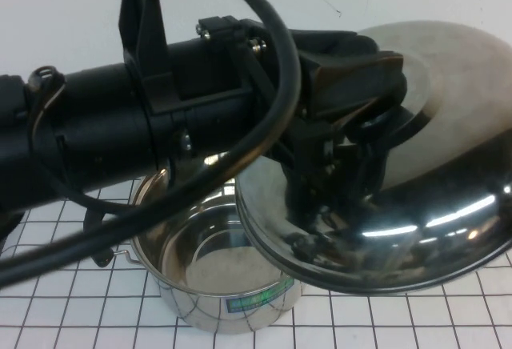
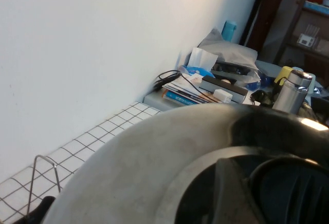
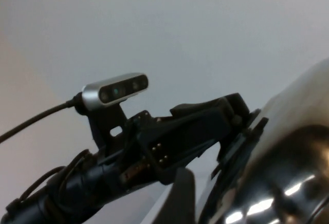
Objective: Put pot lid on rack
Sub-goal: Hand over the pot lid
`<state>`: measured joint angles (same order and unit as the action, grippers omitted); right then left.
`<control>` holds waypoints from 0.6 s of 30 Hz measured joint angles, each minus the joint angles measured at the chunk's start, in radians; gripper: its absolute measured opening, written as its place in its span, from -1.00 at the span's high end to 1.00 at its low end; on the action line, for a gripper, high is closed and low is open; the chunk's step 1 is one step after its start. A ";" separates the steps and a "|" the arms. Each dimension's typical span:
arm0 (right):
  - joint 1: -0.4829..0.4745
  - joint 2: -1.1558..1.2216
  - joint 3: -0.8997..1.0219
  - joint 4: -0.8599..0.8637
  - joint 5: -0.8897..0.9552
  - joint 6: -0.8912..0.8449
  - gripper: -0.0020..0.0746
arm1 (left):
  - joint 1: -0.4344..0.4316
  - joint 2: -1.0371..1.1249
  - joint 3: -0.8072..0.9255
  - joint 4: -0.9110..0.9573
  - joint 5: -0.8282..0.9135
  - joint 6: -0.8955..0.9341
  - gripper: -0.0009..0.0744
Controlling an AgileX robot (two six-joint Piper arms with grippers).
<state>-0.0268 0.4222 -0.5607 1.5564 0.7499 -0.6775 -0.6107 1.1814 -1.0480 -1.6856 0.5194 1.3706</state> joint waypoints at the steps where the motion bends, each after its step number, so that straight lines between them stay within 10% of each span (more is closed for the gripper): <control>1: 0.000 0.011 0.000 0.000 -0.004 0.002 -0.82 | -0.007 0.000 0.000 0.000 -0.002 -0.009 0.10; 18: 0.000 0.294 -0.018 0.110 0.187 -0.118 -0.73 | -0.022 0.020 0.000 0.000 0.056 -0.035 0.10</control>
<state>-0.0268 0.7159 -0.5785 1.6663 0.9371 -0.7953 -0.6326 1.2010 -1.0480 -1.6856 0.5754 1.3357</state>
